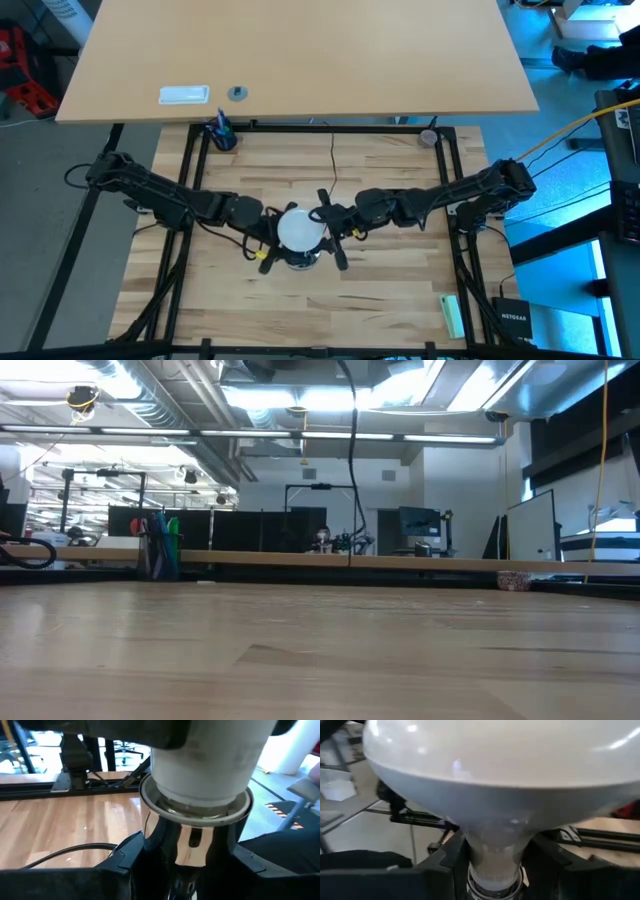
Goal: Screw lightbulb
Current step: Insert the lightbulb into the lamp
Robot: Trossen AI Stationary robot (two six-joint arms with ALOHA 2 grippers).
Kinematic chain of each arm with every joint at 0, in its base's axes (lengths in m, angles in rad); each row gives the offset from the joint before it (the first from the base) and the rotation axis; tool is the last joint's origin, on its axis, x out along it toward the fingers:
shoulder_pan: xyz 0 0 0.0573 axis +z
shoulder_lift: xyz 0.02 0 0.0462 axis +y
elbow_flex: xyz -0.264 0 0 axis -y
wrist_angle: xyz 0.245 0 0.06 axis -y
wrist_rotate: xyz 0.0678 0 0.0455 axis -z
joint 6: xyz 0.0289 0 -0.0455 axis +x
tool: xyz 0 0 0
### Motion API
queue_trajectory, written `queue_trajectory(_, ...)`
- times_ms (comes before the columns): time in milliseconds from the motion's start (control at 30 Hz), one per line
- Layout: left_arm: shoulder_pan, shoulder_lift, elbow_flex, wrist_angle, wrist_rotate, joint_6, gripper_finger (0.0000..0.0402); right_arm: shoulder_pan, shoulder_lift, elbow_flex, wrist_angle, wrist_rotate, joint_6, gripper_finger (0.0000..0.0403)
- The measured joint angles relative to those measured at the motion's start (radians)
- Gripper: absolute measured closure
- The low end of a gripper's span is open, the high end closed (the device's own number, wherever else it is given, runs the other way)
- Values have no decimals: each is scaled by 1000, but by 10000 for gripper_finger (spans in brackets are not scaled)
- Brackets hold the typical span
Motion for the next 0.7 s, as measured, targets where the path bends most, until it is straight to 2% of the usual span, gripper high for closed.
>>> queue_trajectory(67,-3,0,0,-2,-48,-14,239,2,-1,0,-7,59,3,256)
queue_trajectory(167,-17,0,0,-3,-177,-17,239,11,-1,1,-21,168,10,256)
queue_trajectory(333,-52,3,4,-2,-474,-4,239,30,-2,3,-51,464,3,256)
queue_trajectory(433,-76,28,28,2,-625,13,239,33,2,5,-49,575,8,256)
queue_trajectory(567,-92,95,75,5,-764,12,239,38,3,3,-55,632,8,256)
queue_trajectory(700,-95,126,105,2,-791,0,239,37,2,2,-60,612,-1,256)
